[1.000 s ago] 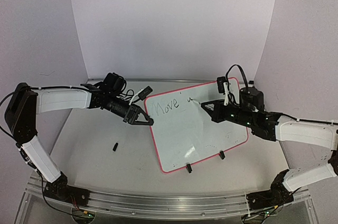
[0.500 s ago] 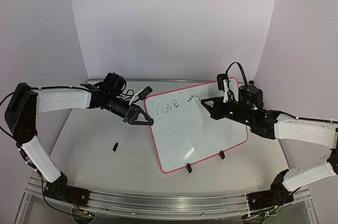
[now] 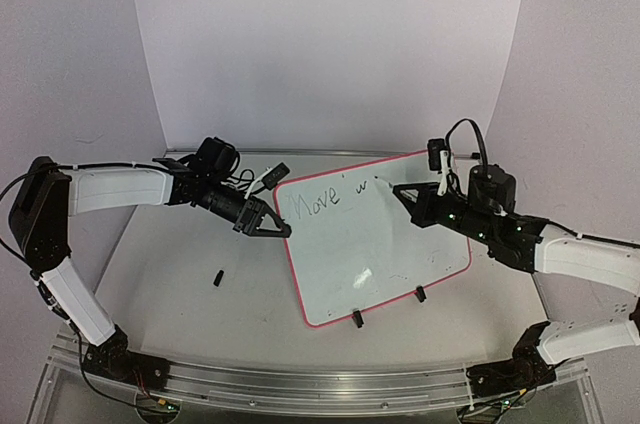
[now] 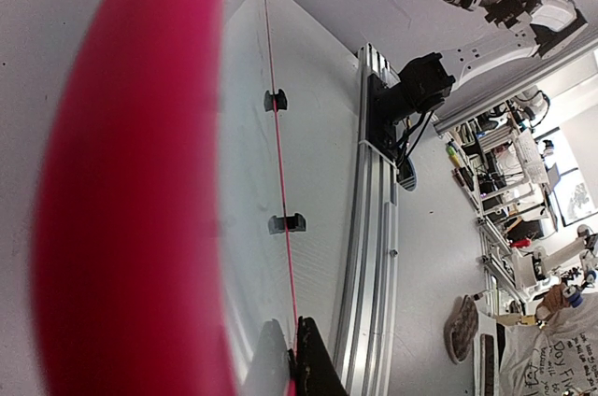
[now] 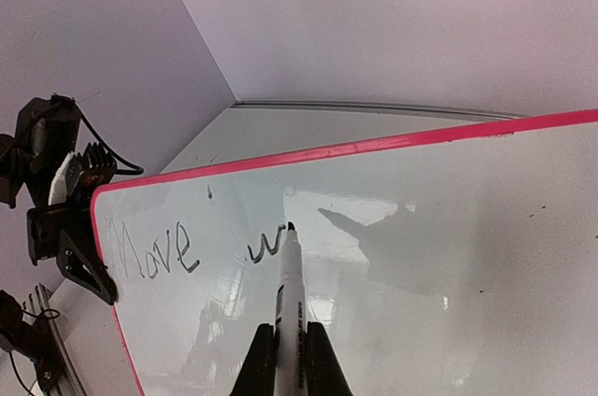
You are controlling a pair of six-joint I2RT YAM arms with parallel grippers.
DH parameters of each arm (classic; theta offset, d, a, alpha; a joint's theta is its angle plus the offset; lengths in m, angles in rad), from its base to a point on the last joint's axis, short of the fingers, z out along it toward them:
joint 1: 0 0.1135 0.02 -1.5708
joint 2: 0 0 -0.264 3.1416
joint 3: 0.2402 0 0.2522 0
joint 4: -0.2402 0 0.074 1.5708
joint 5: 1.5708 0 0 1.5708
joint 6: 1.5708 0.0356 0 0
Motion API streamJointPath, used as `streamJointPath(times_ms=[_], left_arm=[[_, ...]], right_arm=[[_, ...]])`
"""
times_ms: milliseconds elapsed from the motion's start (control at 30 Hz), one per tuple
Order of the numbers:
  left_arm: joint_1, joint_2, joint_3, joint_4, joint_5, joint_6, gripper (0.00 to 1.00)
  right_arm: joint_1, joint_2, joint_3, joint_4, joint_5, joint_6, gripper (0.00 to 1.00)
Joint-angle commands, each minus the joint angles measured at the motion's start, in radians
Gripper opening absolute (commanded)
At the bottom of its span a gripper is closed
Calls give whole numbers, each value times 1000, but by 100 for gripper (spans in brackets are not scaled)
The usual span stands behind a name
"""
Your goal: Write a sentence on the whiteboard
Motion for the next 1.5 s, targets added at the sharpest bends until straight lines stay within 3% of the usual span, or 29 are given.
streamJointPath(times_ms=[0,667,1467], left_arm=[[-17,-9,28,-17,6,68,0],[-17,-11,28,-21,6,70,0],[-17,-10,30,-23,5,70,0]], right_arm=[[-5,24,6,28,27,9,0],[-5,96,30,34,39,3,0],[-5,9,-47,20,-19,77,0]])
